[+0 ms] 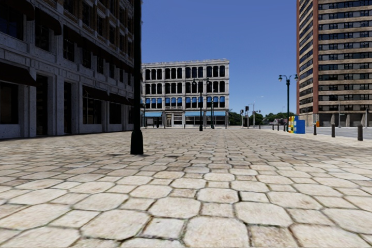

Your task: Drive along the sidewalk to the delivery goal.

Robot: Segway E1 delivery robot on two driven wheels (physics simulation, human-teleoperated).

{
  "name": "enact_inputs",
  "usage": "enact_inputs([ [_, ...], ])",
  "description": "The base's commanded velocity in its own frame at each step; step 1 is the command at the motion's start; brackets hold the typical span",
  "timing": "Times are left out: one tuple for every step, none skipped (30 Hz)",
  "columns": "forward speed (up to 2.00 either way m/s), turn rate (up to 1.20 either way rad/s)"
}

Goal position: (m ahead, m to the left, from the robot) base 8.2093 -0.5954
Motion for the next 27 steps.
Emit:
enact_inputs([
  [2.0, 0.0],
  [2.0, 0.0],
  [2.0, 0.0],
  [2.0, 0.0],
  [2.0, 0.0],
  [2.0, 0.0],
  [2.0, 0.0],
  [2.0, 0.0],
  [2.0, 0.0],
  [2.0, -0.1],
  [2.0, -0.16],
  [2.0, -0.18],
  [2.0, -0.18],
  [2.0, -0.18],
  [2.0, -0.18],
  [2.0, -0.18],
  [2.0, -0.18],
  [2.0, -0.19],
  [2.0, -0.19],
  [2.0, -0.2],
  [2.0, -0.21],
  [2.0, -0.21],
  [2.0, -0.21],
  [2.0, -0.22],
  [2.0, -0.22],
  [2.0, -0.23],
  [2.0, -0.23],
])
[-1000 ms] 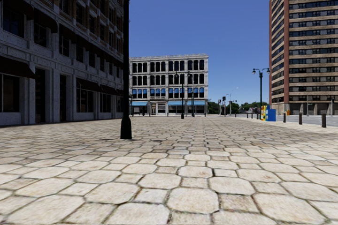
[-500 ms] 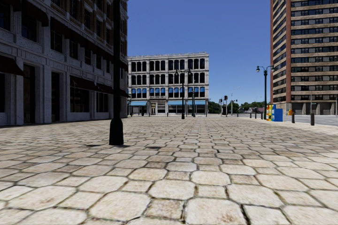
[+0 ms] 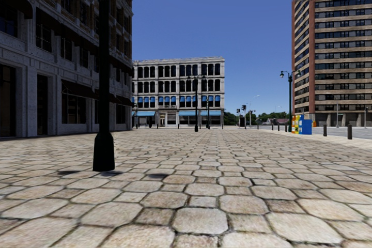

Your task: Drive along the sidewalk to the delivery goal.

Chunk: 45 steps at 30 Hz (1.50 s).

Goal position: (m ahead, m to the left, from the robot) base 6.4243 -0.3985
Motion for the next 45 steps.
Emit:
enact_inputs([
  [2.0, -0.25],
  [2.0, -0.29],
  [2.0, -0.3],
  [2.0, -0.3],
  [2.0, -0.3],
  [2.0, -0.3],
  [2.0, -0.3],
  [2.0, -0.3],
  [2.0, -0.3],
  [2.0, -0.3],
  [2.0, -0.3],
  [2.0, -0.3],
  [2.0, -0.3],
  [2.0, -0.3],
  [2.0, -0.3],
  [2.0, -0.3],
  [2.0, -0.3],
  [2.0, -0.3],
  [2.0, -0.3],
  [2.0, -0.3],
  [2.0, -0.3],
  [2.0, -0.3],
  [2.0, -0.3],
  [2.0, -0.3],
  [2.0, -0.25],
  [2.0, -0.06],
  [2.0, 0.0],
  [2.0, 0.0],
  [2.0, 0.0],
  [2.0, 0.0],
  [2.0, 0.0],
  [2.0, 0.0],
  [2.0, 0.0],
  [2.0, 0.0],
  [2.0, 0.0],
  [2.0, 0.0],
  [2.0, 0.0],
  [2.0, 0.0],
  [2.0, 0.0],
  [2.0, 0.0],
  [2.0, 0.0],
  [2.0, 0.0],
  [2.0, 0.0],
  [2.0, 0.0],
  [2.0, 0.0],
])
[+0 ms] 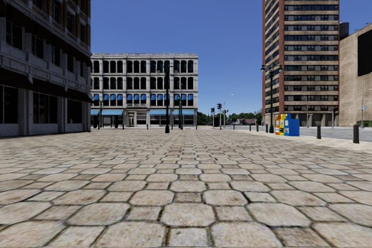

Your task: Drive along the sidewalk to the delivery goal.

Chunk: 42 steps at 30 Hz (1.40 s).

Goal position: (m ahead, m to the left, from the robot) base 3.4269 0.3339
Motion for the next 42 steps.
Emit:
enact_inputs([
  [2.0, 0.0],
  [2.0, 0.0],
  [2.0, 0.0],
  [2.0, 0.0],
  [2.0, 0.0],
  [2.0, 0.0],
  [2.0, 0.0],
  [2.0, 0.0],
  [2.0, 0.0],
  [2.0, 0.0],
  [2.0, 0.0],
  [2.0, 0.01],
  [2.0, 0.05],
  [2.0, 0.07],
  [2.0, 0.07],
  [2.0, 0.1],
  [2.0, 0.13],
  [2.0, 0.13],
  [2.0, 0.13],
  [2.0, 0.13],
  [2.0, 0.13],
  [2.0, 0.16],
  [2.0, 0.17],
  [2.0, 0.17],
  [2.0, 0.19],
  [2.0, 0.21],
  [2.0, 0.21],
  [2.0, 0.21],
  [2.0, 0.21],
  [2.0, 0.21],
  [2.0, 0.22],
  [2.0, 0.22],
  [1.97, 0.22],
  [1.97, 0.22],
  [1.8, 0.22],
  [1.65, 0.22],
  [1.58, 0.22],
  [1.56, 0.22],
  [1.56, 0.22],
  [1.55, 0.22],
  [1.54, 0.22],
  [1.52, 0.22],
])
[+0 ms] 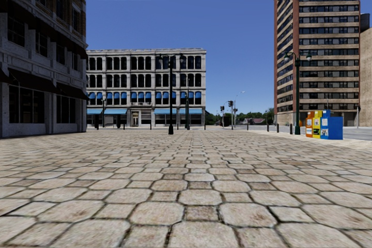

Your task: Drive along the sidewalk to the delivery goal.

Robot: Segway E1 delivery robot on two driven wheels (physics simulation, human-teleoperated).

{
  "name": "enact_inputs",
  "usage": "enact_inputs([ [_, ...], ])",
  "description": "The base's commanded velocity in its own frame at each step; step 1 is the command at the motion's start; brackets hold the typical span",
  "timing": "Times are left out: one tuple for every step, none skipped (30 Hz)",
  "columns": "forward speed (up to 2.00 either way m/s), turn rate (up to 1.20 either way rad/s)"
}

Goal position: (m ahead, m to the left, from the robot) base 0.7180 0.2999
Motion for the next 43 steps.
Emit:
enact_inputs([
  [1.48, 0.22],
  [1.48, 0.22],
  [1.43, 0.22],
  [1.38, 0.22],
  [1.34, 0.22],
  [1.34, 0.22],
  [1.29, 0.22],
  [1.12, 0.23],
  [1.12, 0.23],
  [0.85, 0.2],
  [0.4, 0.0],
  [0.03, 0.0],
  [0.03, 0.0],
  [0.0, 0.0],
  [0.0, 0.0],
  [0.0, 0.0],
  [0.0, 0.0],
  [0.0, 0.0],
  [0.0, 0.0],
  [0.0, 0.0],
  [0.0, 0.0],
  [0.0, 0.0],
  [0.0, 0.0],
  [0.0, 0.0],
  [0.0, 0.0],
  [0.0, 0.0],
  [0.0, 0.0],
  [0.0, 0.0],
  [0.0, 0.0],
  [0.0, 0.0],
  [0.0, 0.0],
  [0.0, 0.0],
  [0.0, 0.0],
  [0.0, 0.0],
  [0.0, 0.0],
  [0.0, 0.0],
  [0.0, 0.0],
  [0.0, 0.0],
  [0.0, 0.0],
  [0.0, 0.0],
  [0.0, 0.0],
  [0.0, 0.0],
  [0.0, 0.0],
])
